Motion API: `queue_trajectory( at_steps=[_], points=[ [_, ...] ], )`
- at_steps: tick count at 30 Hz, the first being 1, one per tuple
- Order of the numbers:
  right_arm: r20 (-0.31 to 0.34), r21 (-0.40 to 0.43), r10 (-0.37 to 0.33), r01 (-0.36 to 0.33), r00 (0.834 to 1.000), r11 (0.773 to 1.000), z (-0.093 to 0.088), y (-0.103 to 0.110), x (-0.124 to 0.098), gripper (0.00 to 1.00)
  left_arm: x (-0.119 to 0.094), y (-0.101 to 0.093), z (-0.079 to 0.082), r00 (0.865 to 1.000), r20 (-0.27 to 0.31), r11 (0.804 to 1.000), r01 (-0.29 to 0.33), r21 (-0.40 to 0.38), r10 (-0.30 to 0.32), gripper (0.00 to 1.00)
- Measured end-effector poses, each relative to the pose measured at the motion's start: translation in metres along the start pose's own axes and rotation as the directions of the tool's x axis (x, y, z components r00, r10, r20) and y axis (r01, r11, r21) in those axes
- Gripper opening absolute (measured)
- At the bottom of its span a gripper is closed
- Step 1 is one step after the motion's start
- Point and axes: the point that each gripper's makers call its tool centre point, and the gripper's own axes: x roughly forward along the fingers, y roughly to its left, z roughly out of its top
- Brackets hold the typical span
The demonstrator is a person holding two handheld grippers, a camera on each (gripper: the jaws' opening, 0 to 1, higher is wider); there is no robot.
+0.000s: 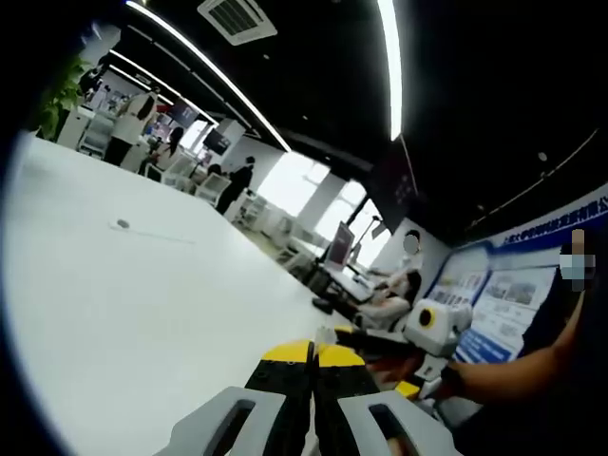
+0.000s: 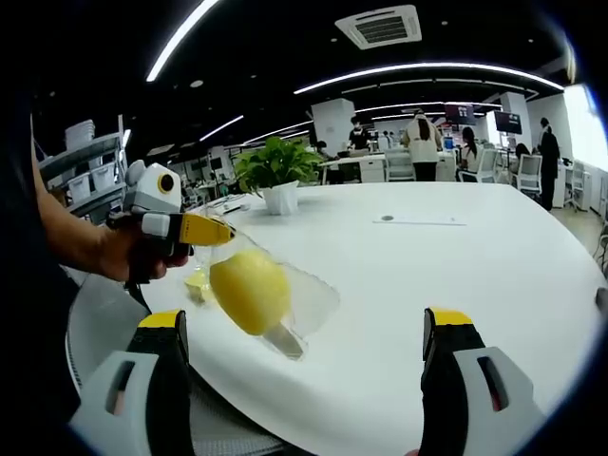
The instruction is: Compare the silicone blocks by pressing each to a similar depth, holding the contact briefly, and releasing to observe deformation and rebound differences across the visible hardness samples.
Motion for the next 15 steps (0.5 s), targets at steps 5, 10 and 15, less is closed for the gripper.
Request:
queue_trajectory(
  at_steps=[5, 10, 15],
  points=[
    [-0.011, 0.02, -0.005, 0.005, 1.0, 1.0, -0.012, -0.001, 0.001, 0.96, 0.001, 0.009, -0.011, 1.0, -0.015, 0.999, -0.026, -0.029, 0.026, 0.0],
    [-0.024, 0.007, 0.003, -0.003, 1.0, 1.0, -0.017, 0.004, 0.002, 0.96, 0.001, 0.017, -0.019, 0.999, -0.02, 0.997, -0.046, -0.064, 0.045, 0.0],
    [-0.04, -0.008, 0.012, -0.013, 0.999, 1.0, -0.02, 0.009, 0.004, 0.96, -0.001, 0.03, -0.02, 0.998, -0.009, 0.991, -0.056, -0.122, 0.055, 0.0]
  ],
)
